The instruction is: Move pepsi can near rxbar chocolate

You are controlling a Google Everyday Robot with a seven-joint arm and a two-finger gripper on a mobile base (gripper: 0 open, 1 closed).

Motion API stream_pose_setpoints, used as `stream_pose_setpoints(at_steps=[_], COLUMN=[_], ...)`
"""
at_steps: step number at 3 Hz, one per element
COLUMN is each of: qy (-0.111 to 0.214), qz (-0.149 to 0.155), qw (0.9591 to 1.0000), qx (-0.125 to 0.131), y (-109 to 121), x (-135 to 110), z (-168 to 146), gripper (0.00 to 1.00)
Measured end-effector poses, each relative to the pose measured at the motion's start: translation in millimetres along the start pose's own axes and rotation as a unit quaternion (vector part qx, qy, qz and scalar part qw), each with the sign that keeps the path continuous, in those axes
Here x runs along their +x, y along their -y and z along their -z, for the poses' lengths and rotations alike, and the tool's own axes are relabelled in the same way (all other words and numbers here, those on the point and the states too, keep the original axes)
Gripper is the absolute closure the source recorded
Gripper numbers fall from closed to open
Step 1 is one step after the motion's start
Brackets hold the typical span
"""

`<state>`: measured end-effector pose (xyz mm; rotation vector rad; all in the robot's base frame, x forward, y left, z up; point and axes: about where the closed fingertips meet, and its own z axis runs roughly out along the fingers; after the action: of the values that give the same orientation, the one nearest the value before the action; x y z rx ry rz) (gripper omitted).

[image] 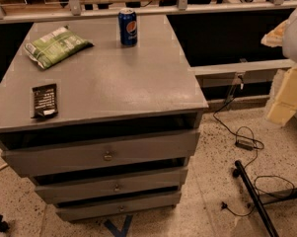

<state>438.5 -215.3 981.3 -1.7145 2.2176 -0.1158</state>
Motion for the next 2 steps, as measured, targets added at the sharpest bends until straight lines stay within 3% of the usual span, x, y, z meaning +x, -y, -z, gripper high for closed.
stream_pose_setpoints(at_steps=[1,2], qy=[0.0,0.044], qz=[0.0,0.019], qw=[1.0,0.9988], qx=[0.0,0.006], y=[0.0,27.3], x=[0.0,-34.5], z=[0.0,-11.2], gripper=[0.0,0.0])
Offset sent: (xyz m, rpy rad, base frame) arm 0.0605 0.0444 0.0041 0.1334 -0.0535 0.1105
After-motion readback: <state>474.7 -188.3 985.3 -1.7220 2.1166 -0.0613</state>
